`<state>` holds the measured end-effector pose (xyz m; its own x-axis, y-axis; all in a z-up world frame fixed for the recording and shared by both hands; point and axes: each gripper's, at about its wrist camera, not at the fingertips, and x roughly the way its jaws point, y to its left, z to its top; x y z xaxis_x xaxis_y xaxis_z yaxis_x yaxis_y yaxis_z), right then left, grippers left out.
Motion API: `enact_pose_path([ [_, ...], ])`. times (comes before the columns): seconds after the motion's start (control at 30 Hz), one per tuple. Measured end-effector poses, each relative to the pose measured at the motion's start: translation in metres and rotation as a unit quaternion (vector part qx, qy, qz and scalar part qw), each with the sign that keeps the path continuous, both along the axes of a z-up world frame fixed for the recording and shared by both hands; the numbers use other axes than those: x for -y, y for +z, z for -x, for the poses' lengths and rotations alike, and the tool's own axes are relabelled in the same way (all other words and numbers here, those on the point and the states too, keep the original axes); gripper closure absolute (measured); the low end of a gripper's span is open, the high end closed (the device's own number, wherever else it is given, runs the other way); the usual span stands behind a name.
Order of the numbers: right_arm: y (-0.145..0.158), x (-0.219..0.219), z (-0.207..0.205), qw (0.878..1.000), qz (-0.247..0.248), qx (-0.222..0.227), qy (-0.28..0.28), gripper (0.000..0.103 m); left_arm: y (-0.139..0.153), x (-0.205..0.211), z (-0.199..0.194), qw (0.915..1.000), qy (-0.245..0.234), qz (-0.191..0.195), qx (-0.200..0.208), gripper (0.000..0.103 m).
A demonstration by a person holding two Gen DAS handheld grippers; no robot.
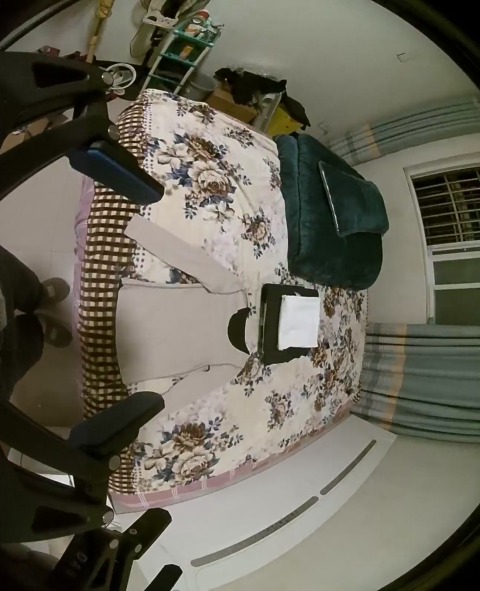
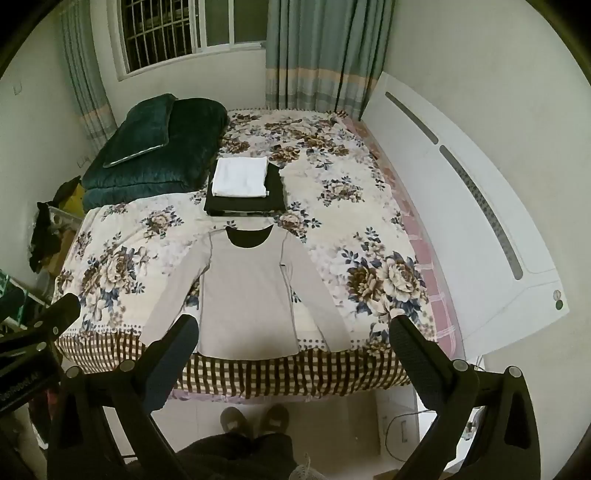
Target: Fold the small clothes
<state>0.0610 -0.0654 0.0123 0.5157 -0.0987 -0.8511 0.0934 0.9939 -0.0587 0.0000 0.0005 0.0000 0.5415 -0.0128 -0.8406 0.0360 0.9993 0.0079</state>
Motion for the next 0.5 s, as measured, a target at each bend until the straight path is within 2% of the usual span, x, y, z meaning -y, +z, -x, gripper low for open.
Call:
enact_pose_path([
  [0.5, 0.0051, -0.0034, -0.0007, 1.0, -0.008, 0.006, -0.001, 0.0, 0.0029, -0.0017, 0.0021, 1.0, 0.001, -0.004, 0.004, 0.0],
])
